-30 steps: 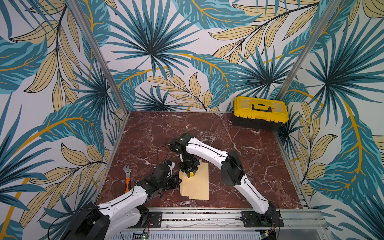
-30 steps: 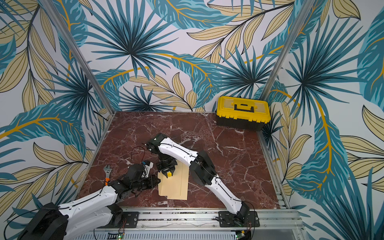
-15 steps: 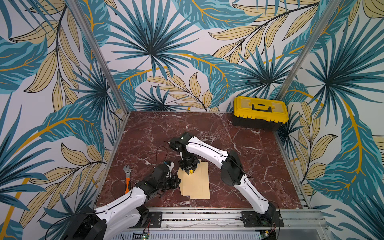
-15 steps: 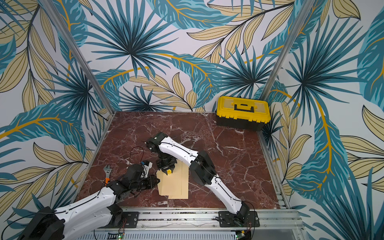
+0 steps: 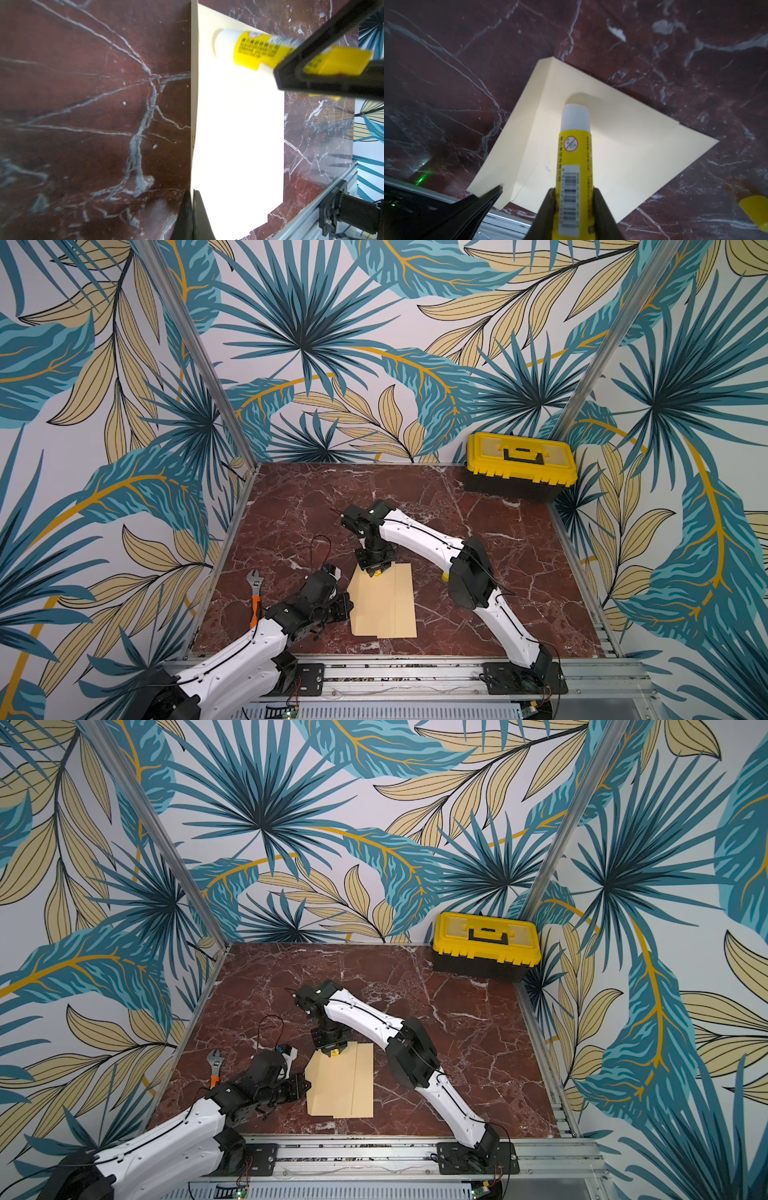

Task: Seal the envelope with a glue stick
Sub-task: Seal the envelope at the center of the board.

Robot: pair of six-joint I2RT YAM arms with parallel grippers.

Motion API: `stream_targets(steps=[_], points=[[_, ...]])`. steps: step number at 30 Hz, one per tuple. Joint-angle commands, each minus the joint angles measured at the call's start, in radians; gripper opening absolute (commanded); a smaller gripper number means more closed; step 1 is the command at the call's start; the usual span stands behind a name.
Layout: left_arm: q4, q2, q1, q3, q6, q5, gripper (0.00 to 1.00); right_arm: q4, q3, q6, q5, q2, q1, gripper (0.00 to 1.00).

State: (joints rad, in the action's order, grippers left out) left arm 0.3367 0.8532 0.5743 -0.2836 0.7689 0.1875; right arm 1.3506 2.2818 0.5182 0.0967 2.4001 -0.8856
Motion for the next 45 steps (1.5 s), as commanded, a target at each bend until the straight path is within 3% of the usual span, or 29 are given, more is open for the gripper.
stream_targets(steps=[1,9,12,19,21,22,25,27,31,35,40,45], points=[[0.148,-0.021,-0.002,-0.064,-0.027,-0.078,0.00,-0.074,-0.038,0.026,-0.019,-0.131,0.020,0.00],[0.361,0.088,-0.002,-0.264,-0.110,-0.179,0.00,-0.095,-0.177,0.017,-0.061,-0.305,0.060,0.00],[0.376,0.157,-0.002,-0.313,-0.139,-0.189,0.00,-0.105,-0.242,0.016,-0.074,-0.356,0.074,0.00],[0.447,0.333,-0.002,-0.417,-0.170,-0.333,0.00,-0.158,-0.396,0.026,-0.078,-0.449,0.109,0.00],[0.441,0.361,-0.002,-0.427,-0.174,-0.356,0.09,-0.164,-0.421,0.028,-0.077,-0.463,0.112,0.00],[0.445,0.368,-0.002,-0.437,-0.181,-0.367,0.22,-0.167,-0.431,0.028,-0.077,-0.469,0.113,0.00],[0.458,0.349,-0.002,-0.474,-0.202,-0.369,0.45,-0.170,-0.459,0.027,-0.081,-0.491,0.118,0.00],[0.458,0.309,-0.004,-0.490,-0.208,-0.368,0.51,-0.175,-0.478,0.028,-0.084,-0.508,0.122,0.00],[0.452,0.218,-0.013,-0.503,-0.206,-0.402,0.54,-0.182,-0.515,0.030,-0.091,-0.537,0.132,0.00],[0.439,0.174,-0.060,-0.482,-0.223,-0.377,0.46,-0.184,-0.535,0.032,-0.095,-0.553,0.135,0.00],[0.337,0.193,-0.163,-0.387,-0.213,-0.213,0.21,-0.176,-0.538,0.031,-0.098,-0.559,0.135,0.00],[0.209,0.257,-0.236,-0.311,-0.200,-0.038,0.11,-0.165,-0.541,0.029,-0.103,-0.571,0.135,0.00]])
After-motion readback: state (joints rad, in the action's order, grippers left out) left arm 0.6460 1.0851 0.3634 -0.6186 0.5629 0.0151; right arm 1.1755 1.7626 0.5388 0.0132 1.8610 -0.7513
